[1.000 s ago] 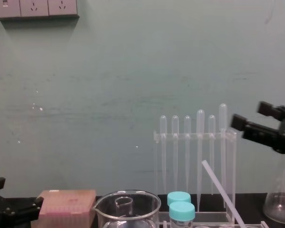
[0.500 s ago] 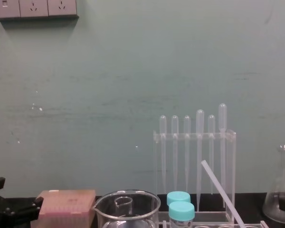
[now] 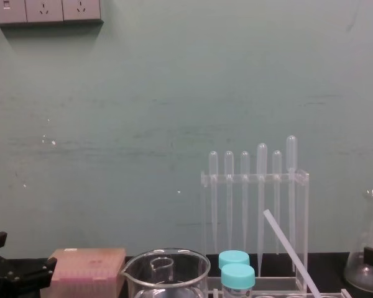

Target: Pick up the stirring rod with one hand, then place it down.

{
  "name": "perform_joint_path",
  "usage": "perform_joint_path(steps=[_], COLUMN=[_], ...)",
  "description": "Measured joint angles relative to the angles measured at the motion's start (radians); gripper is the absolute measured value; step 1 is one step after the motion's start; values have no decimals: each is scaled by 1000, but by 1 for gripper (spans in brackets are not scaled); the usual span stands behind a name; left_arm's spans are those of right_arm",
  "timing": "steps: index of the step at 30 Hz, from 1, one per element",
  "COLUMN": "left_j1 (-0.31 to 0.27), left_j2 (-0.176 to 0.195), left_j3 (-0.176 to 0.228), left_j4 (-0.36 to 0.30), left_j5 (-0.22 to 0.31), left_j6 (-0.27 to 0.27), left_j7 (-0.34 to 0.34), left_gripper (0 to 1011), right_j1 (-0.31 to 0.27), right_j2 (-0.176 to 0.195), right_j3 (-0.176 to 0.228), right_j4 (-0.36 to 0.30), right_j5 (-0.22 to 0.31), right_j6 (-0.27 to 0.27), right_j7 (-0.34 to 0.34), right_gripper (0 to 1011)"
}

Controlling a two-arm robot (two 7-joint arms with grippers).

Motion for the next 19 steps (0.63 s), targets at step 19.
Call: perform_joint_path(steps=[19], left_j1=[0], left_j2=[0], left_j3=[0], left_j4=[0], left_j5=[0], left_j6=[0], left_j7=[0], left_gripper=[1000], right_j1=[2], right_j2=[0], right_j3=[0], right_j4=[2], right_j5=[-1], right_j6=[-12], right_j7=[4], right_gripper=[1000])
